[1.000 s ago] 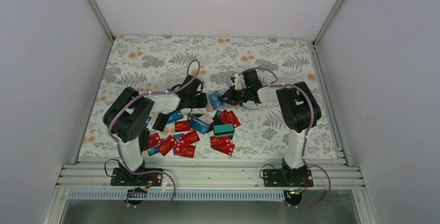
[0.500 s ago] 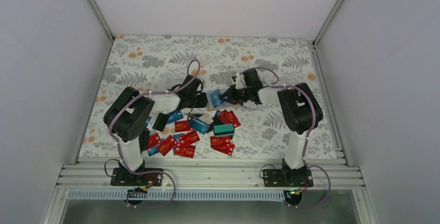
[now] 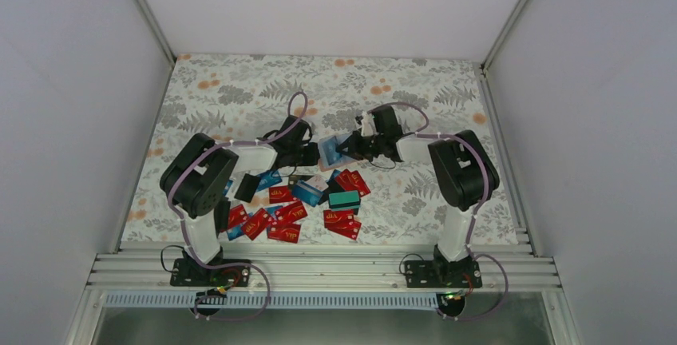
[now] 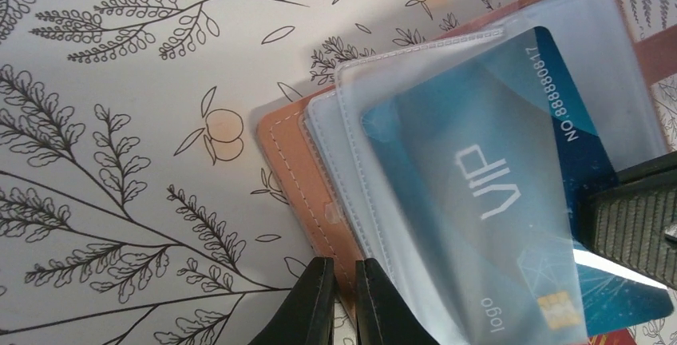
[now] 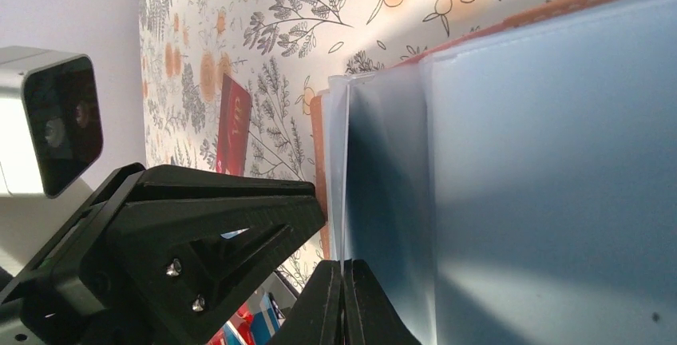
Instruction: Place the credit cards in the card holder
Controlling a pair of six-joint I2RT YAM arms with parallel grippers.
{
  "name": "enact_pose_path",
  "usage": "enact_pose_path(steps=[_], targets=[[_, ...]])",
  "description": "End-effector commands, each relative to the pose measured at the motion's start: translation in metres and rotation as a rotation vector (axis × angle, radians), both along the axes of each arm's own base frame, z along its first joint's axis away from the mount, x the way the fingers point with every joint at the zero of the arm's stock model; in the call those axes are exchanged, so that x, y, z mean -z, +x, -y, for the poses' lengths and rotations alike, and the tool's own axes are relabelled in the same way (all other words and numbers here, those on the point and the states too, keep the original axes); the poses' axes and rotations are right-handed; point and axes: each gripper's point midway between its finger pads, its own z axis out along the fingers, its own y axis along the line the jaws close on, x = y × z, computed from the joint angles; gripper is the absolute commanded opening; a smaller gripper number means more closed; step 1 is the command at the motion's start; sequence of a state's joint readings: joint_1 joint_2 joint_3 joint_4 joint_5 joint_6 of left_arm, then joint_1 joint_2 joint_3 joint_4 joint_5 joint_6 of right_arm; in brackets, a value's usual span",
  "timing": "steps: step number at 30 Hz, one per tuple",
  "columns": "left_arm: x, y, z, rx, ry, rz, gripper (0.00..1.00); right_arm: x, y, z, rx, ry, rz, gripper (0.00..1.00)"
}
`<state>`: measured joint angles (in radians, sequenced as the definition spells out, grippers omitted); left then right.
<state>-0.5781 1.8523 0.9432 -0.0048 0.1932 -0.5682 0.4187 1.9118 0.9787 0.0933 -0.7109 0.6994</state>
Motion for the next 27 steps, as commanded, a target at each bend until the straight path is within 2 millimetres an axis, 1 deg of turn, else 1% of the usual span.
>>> enact_pose_path(steps=[1,7,11,13,19,27], targets=[[0.027,-0.023,0.001,0.038,0.016,-0.102,0.1,-0.008,-0.002,-0.012,-0.016,0.001,0.055,0.04],[0.027,-0.023,0.002,0.043,0.014,-0.104,0.1,0.005,-0.007,-0.02,-0.029,-0.005,0.042,0.04],[0.027,-0.024,0.002,0.044,0.012,-0.108,0.1,0.007,-0.008,-0.022,-0.03,-0.018,0.049,0.04],[0.027,-0.025,0.002,0.044,0.013,-0.11,0.1,0.002,-0.006,-0.021,-0.031,-0.028,0.067,0.04],[0.031,-0.024,0.001,0.043,0.028,-0.121,0.09,-0.017,-0.002,-0.01,-0.015,-0.108,0.134,0.04],[0.035,-0.021,-0.002,0.028,0.059,-0.135,0.09,-0.019,-0.003,-0.005,0.019,-0.117,0.125,0.04]])
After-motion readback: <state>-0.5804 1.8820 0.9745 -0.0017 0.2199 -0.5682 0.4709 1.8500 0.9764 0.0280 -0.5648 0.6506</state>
